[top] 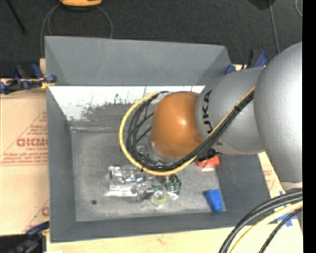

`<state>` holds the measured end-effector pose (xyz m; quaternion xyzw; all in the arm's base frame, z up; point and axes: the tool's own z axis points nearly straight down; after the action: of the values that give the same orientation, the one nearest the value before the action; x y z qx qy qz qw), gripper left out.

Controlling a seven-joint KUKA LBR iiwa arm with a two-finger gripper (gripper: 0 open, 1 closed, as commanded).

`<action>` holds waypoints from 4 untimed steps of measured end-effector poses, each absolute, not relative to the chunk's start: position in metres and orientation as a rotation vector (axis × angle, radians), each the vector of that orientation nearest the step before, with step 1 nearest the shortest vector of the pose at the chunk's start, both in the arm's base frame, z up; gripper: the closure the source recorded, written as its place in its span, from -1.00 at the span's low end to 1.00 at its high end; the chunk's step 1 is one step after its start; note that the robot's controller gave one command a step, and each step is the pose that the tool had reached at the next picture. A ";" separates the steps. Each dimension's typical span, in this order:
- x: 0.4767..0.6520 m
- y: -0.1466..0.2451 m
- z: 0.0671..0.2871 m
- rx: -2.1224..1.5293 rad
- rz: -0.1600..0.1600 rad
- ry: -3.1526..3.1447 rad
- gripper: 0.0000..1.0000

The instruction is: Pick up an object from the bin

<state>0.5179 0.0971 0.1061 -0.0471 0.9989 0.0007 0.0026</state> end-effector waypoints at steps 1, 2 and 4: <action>0.526 0.093 0.102 -0.143 0.006 3.126 -1.00; 0.536 0.080 0.077 -0.014 0.007 3.131 -1.00; 0.516 0.057 0.079 0.162 0.016 3.119 1.00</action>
Offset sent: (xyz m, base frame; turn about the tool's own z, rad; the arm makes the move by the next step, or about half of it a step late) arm 0.0046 -0.0050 -0.0061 0.0004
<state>0.5160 0.0569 0.0788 0.0519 0.9986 0.0051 0.0090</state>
